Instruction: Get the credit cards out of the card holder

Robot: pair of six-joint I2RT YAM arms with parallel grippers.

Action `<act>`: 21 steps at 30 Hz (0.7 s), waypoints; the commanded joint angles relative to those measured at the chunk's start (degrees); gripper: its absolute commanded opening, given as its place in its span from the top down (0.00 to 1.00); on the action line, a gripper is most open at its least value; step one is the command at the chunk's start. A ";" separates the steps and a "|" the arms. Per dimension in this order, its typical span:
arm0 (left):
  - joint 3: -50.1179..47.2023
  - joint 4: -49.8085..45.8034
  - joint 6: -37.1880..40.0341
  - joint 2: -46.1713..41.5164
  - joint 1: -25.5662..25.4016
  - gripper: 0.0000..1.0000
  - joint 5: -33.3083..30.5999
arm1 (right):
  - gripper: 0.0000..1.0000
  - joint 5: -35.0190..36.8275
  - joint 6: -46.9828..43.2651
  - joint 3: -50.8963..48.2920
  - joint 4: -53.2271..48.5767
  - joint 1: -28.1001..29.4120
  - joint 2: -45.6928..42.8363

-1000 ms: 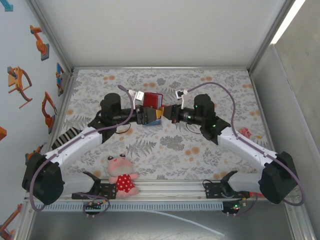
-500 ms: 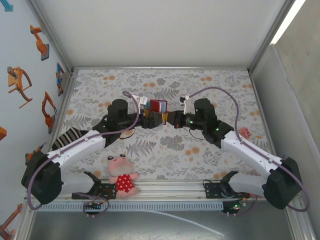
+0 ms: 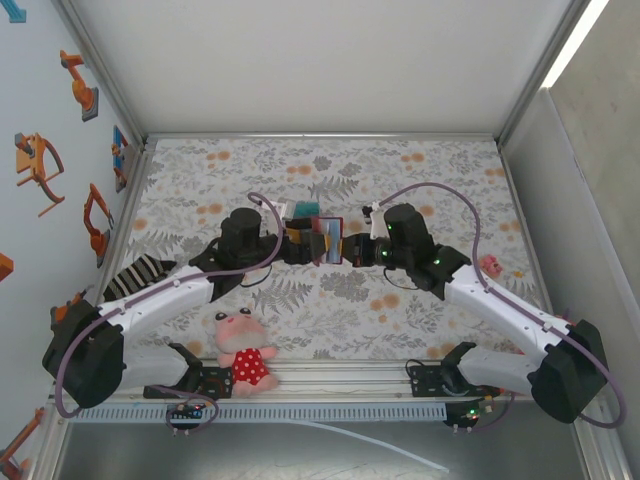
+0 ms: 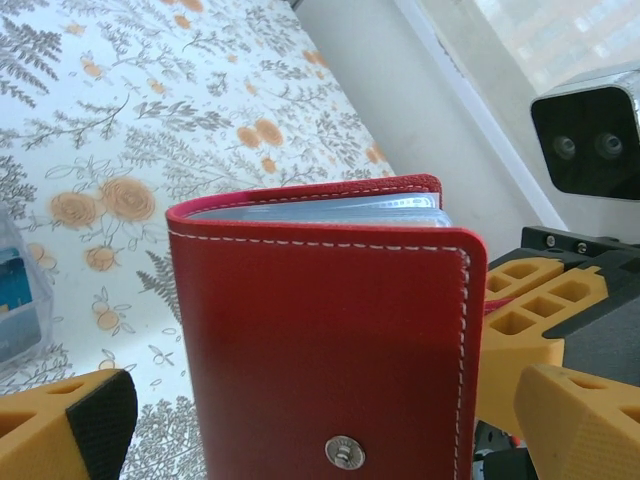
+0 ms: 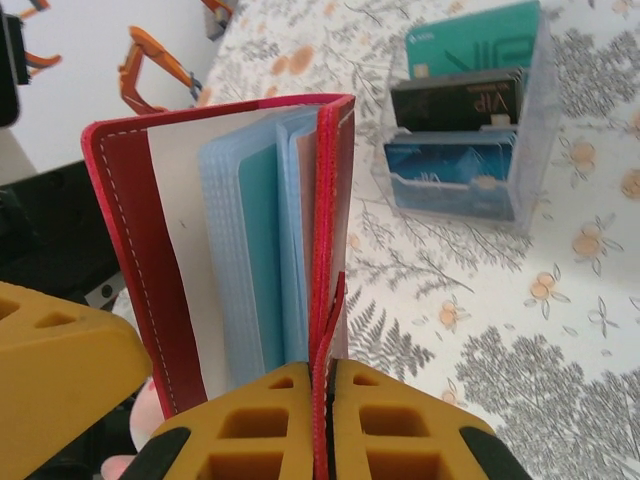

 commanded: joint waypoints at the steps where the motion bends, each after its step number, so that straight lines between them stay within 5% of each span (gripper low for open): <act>1: -1.35 1.49 0.50 -0.51 -0.42 0.03 -1.49 | 1.00 1.42 0.54 2.37 -1.78 0.81 -0.62; 17: -0.21 -0.43 1.81 1.37 -1.90 0.01 -1.98 | 1.00 2.54 1.07 4.03 -2.72 1.04 0.44; 21: 1.09 -1.28 2.64 1.90 -2.20 0.07 -1.80 | 1.00 3.38 1.02 4.30 -2.96 1.12 0.64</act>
